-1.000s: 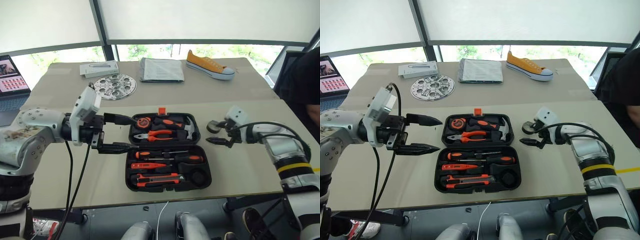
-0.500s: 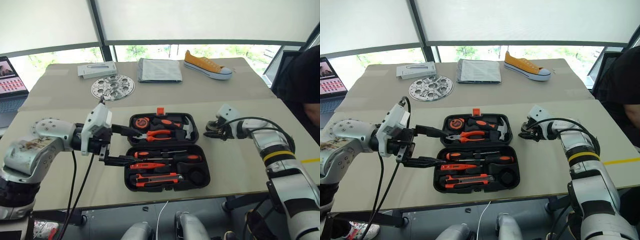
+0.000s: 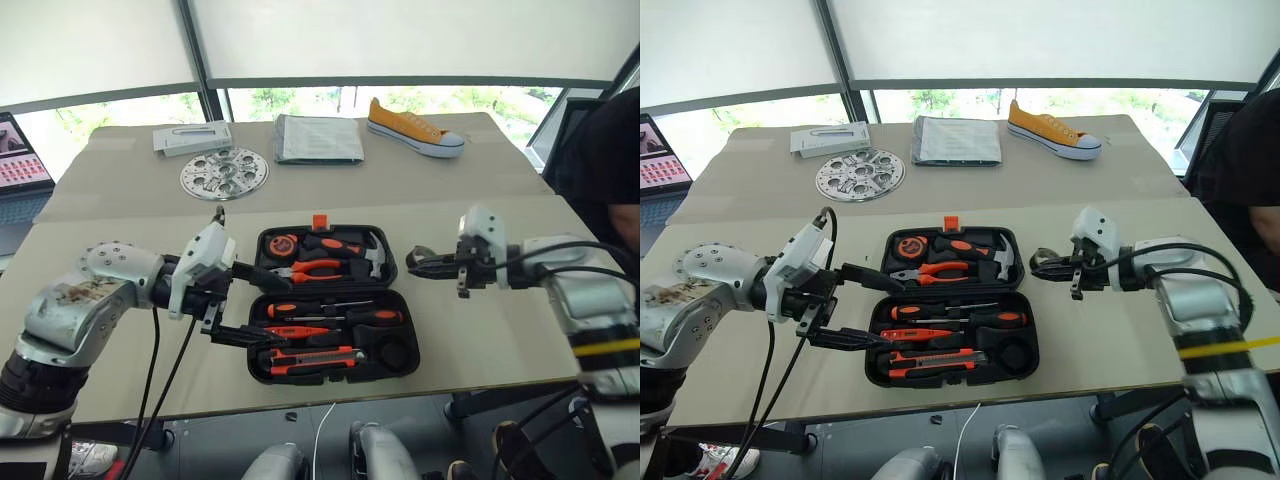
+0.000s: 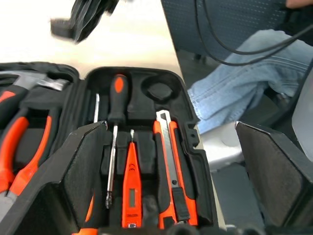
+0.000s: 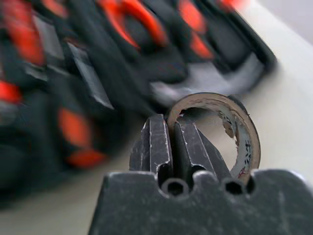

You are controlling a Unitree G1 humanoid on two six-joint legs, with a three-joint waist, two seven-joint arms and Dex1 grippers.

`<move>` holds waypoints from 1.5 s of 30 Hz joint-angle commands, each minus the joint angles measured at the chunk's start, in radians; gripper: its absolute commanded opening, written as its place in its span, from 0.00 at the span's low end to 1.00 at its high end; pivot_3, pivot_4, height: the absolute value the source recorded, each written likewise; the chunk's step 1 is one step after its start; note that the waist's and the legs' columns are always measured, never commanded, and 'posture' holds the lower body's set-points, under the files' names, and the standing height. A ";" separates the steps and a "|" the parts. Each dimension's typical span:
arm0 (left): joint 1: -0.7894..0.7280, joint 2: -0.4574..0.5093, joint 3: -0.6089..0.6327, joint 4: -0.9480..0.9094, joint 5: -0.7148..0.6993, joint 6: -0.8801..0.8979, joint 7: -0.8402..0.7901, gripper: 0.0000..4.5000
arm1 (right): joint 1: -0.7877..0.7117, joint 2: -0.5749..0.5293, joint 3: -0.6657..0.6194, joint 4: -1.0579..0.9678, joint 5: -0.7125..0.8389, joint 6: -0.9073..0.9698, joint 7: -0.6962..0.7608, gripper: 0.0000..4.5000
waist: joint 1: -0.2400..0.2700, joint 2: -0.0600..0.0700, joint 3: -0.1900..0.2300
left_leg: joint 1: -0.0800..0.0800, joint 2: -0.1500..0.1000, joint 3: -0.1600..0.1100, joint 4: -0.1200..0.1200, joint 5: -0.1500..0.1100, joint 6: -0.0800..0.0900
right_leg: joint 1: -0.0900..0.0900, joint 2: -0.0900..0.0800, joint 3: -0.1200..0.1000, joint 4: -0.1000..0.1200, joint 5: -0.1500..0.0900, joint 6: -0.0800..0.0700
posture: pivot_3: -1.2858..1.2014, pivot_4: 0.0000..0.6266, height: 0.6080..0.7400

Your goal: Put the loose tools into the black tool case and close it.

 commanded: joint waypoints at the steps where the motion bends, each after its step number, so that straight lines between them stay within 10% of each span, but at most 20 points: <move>1: 0.003 0.014 -0.005 -0.027 0.013 -0.027 -0.022 1.00 | 0.123 -0.032 0.010 -0.314 0.090 0.097 -0.031 0.00 | 0.003 0.000 0.000 | 0.000 0.000 0.000 0.000 -0.001 -0.002 | 0.001 0.000 0.000 0.000 0.000 0.000 | 0.52 0.24 1.00; 15: -0.027 -0.010 -0.030 -0.009 0.027 -0.031 -0.034 1.00 | 0.323 -0.127 0.161 -0.400 -0.116 0.020 -0.143 0.00 | 0.022 0.000 0.000 | 0.003 -0.001 0.001 0.001 -0.001 -0.002 | 0.003 0.000 0.000 -0.001 0.000 0.001 | 0.52 0.24 1.00; 24: -0.037 -0.021 -0.030 0.013 0.044 -0.040 -0.039 1.00 | 0.348 -0.141 0.135 -0.428 -0.082 -0.003 -0.131 0.67 | 0.025 -0.001 0.000 | 0.005 -0.001 0.000 0.000 -0.002 -0.002 | 0.006 0.000 -0.001 -0.001 0.000 0.001 | 0.52 0.24 1.00; 32: 0.067 -0.014 0.062 0.112 0.127 -0.065 0.103 1.00 | 0.229 -0.066 -0.143 -0.322 0.167 0.202 -0.249 0.67 | 0.017 -0.002 0.000 | 0.005 -0.001 0.001 0.001 -0.001 -0.002 | 0.006 0.000 0.001 -0.001 0.000 0.001 | 0.52 0.24 1.00; 40: 0.231 -0.020 0.103 0.267 0.284 -0.239 0.210 0.44 | 0.245 -0.069 -0.177 -0.026 0.009 0.024 -0.303 0.04 | 0.028 -0.001 0.001 | 0.004 -0.002 0.001 -0.002 -0.001 -0.002 | 0.004 0.000 0.000 -0.001 0.000 0.001 | 0.52 0.24 1.00; 45: 0.202 -0.104 0.017 0.287 0.344 -0.269 0.249 0.02 | 0.241 -0.034 -0.053 0.065 -0.119 -0.172 -0.275 0.00 | 0.026 -0.001 0.000 | 0.005 -0.002 0.001 0.000 -0.001 -0.002 | 0.005 -0.001 0.000 -0.001 0.000 0.002 | 0.52 0.24 1.00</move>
